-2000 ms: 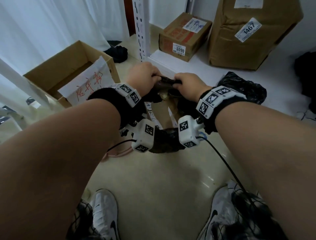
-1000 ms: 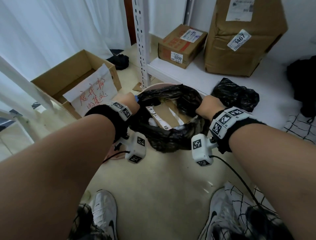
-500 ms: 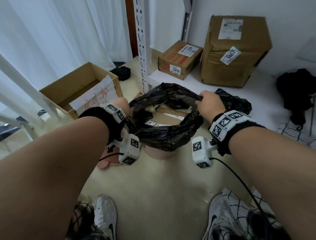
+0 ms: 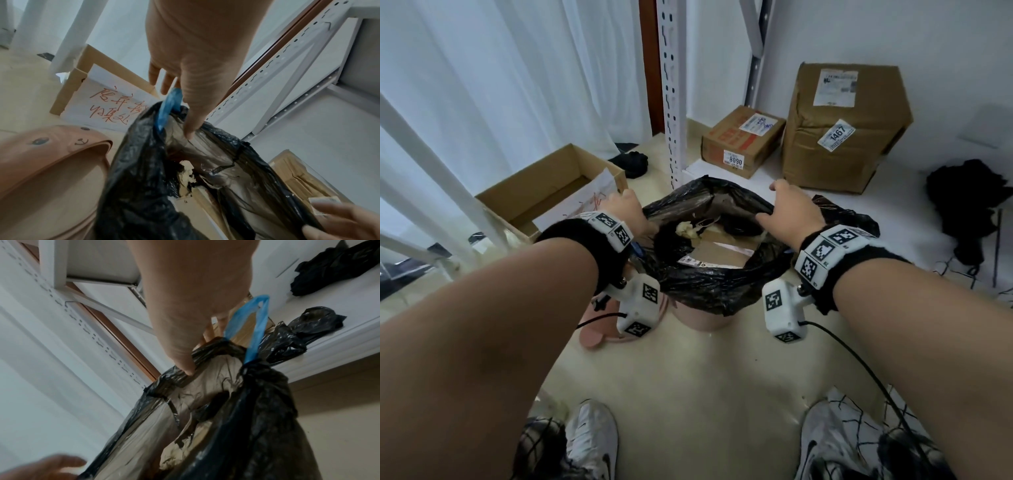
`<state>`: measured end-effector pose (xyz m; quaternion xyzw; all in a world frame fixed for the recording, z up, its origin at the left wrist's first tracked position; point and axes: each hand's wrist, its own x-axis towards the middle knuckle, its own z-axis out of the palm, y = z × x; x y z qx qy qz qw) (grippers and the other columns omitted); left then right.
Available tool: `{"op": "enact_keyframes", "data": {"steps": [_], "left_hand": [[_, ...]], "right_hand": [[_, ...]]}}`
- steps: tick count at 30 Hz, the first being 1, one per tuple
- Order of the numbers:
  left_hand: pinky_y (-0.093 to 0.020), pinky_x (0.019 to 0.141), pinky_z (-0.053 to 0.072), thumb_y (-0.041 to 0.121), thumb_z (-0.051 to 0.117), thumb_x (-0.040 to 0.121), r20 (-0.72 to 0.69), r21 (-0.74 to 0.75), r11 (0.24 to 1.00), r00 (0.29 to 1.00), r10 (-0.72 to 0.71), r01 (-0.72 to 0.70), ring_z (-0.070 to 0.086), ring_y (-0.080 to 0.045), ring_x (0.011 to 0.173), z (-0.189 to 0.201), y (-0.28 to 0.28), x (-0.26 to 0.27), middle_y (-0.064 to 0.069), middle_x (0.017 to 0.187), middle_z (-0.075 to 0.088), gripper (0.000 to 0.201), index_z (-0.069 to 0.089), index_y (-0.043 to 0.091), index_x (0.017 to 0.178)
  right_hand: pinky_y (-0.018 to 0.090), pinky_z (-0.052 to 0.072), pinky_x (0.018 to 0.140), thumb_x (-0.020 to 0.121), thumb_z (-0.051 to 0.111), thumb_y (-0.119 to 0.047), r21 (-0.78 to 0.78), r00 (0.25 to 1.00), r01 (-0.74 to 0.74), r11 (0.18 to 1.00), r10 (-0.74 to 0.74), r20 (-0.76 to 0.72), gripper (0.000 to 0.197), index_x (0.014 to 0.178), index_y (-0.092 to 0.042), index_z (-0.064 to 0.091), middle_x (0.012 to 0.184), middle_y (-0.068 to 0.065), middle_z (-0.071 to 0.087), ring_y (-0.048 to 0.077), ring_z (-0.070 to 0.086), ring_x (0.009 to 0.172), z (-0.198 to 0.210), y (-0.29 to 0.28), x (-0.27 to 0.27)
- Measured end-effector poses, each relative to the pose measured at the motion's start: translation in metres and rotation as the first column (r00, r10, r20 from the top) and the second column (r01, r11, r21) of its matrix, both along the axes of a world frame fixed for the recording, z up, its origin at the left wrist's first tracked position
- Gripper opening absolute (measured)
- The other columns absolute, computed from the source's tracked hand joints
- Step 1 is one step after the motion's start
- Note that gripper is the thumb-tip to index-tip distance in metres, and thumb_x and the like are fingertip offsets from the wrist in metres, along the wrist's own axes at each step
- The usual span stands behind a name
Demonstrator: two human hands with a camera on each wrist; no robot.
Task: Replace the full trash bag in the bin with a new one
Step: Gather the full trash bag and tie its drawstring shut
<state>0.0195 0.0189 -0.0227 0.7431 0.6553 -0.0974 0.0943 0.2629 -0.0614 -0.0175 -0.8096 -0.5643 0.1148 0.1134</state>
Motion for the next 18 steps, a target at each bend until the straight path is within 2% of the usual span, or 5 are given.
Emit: {"op": "enact_keyframes", "data": {"steps": [6,9,11,15,18], "left_hand": [[-0.041,0.09,0.047,0.043,0.063,0.086,0.186,0.059,0.994,0.978,-0.099,0.089,0.054,-0.035,0.116,-0.007,0.0,0.018,-0.019,0.128,0.053,0.07,0.033,0.004,0.137],[-0.033,0.081,0.046,0.03,0.059,0.091,0.111,-0.065,0.989,0.986,-0.122,0.129,0.059,-0.032,0.106,-0.01,0.0,0.022,-0.016,0.1,0.058,0.046,0.053,-0.002,0.124],[-0.032,0.076,0.043,0.024,0.056,0.092,0.083,-0.124,0.979,0.985,-0.152,0.162,0.06,-0.032,0.097,-0.009,-0.001,0.023,-0.013,0.091,0.056,0.036,0.061,-0.005,0.112],[-0.033,0.072,0.037,0.015,0.043,0.097,0.43,0.183,0.983,0.9,-0.066,-0.015,0.058,-0.035,0.095,0.009,0.012,0.009,-0.017,0.093,0.058,0.02,0.056,0.0,0.1],[-0.035,0.074,0.04,0.018,0.044,0.097,0.464,0.219,0.975,0.883,-0.068,-0.039,0.058,-0.038,0.099,0.016,0.016,-0.002,-0.022,0.103,0.063,0.026,0.057,-0.002,0.108]], "right_hand": [[0.048,0.041,0.103,0.088,0.061,-0.029,-0.032,0.996,-0.088,0.996,0.088,0.003,0.073,0.147,-0.013,0.02,0.14,0.016,0.044,0.037,0.045,0.127,-0.004,0.014,-0.012],[0.042,0.041,0.095,0.091,0.058,-0.026,-0.163,0.993,-0.066,0.984,0.081,0.088,0.042,0.126,-0.008,0.047,0.124,0.016,0.058,0.034,0.054,0.116,-0.013,0.015,-0.01],[0.036,0.041,0.084,0.092,0.055,-0.022,-0.092,0.989,0.003,0.996,0.011,0.146,0.019,0.106,-0.009,0.06,0.114,0.014,0.064,0.034,0.059,0.107,-0.012,0.015,-0.009],[0.032,0.038,0.07,0.098,0.045,-0.027,0.186,0.992,0.085,0.979,-0.101,0.073,0.026,0.101,-0.01,0.064,0.106,0.015,0.066,0.035,0.061,0.1,0.008,0.015,-0.002],[0.032,0.039,0.069,0.097,0.044,-0.021,0.237,0.994,0.08,0.968,-0.095,0.054,0.024,0.1,-0.012,0.065,0.104,0.015,0.066,0.035,0.061,0.099,0.019,0.009,0.002]]}}
